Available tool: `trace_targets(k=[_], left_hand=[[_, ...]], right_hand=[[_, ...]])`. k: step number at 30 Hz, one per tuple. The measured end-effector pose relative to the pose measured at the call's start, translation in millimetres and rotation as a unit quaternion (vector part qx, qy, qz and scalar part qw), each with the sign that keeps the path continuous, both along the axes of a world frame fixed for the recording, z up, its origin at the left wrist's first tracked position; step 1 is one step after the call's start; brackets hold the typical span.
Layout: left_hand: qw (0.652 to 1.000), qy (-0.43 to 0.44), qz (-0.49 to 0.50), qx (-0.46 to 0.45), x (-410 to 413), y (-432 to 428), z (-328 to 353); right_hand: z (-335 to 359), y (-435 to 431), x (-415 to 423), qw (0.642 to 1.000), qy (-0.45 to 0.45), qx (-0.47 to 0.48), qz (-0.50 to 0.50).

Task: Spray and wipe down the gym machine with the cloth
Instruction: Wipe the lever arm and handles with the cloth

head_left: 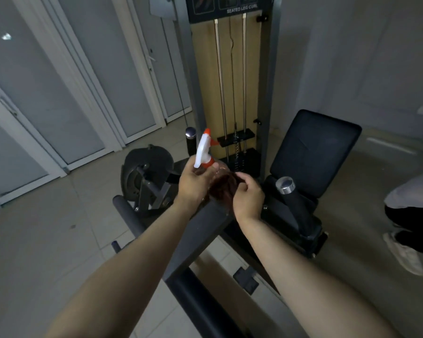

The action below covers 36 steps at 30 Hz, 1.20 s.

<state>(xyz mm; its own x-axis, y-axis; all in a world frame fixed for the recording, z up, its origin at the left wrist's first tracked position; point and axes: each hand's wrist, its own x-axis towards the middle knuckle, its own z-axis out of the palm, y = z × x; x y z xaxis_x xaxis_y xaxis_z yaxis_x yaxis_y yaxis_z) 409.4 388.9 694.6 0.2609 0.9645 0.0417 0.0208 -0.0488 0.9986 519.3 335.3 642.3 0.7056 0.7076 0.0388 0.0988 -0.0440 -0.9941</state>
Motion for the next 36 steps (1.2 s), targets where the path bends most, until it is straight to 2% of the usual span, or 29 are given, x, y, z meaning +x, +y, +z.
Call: trace_targets(k=[5, 8, 13, 18, 20, 22, 24, 26, 28, 30, 31, 33, 36], left_hand=[[0.997, 0.07, -0.038, 0.009, 54, 34, -15], [0.994, 0.095, -0.05, 0.021, 63, 43, -31], [0.989, 0.127, -0.062, 0.031, 64, 57, -39], [0.988, 0.099, -0.117, 0.011, 58, 54, -42], [0.99, 0.093, -0.107, 0.008, 50, 47, -46], [0.988, 0.139, -0.05, 0.048, 33, 42, -54], [0.972, 0.211, -0.005, 0.103, 3, 32, -68], [0.931, 0.33, 0.023, 0.154, -29, 18, -83], [0.888, 0.43, 0.018, 0.162, -61, 3, -98], [0.874, 0.468, -0.014, 0.129, -81, -5, -109], [0.869, 0.477, -0.029, 0.125, -88, -8, -113], [0.866, 0.474, -0.052, 0.154, -93, -13, -118], [0.881, 0.441, -0.044, 0.164, -91, -20, -114]], right_hand=[[-15, 16, 36, 0.998, 0.034, -0.023, -0.051], [-23, 19, 43, 0.996, 0.074, -0.012, -0.057], [-31, 23, 41, 0.994, 0.088, 0.004, -0.068], [-31, 11, 35, 0.994, 0.076, 0.012, -0.082], [-32, 3, 31, 0.993, 0.046, 0.023, -0.105], [-35, -5, 23, 0.994, 0.003, 0.033, -0.107], [-37, -12, 7, 0.995, -0.059, 0.052, -0.062], [-43, -16, -7, 0.987, -0.151, 0.051, -0.001], [-55, -13, -21, 0.945, -0.323, -0.025, 0.047], [-66, -12, -37, 0.879, -0.447, -0.131, 0.099], [-68, -13, -48, 0.859, -0.465, -0.165, 0.14], [-70, -12, -66, 0.84, -0.462, -0.199, 0.202], [-52, -4, -78, 0.85, -0.415, -0.211, 0.245]])
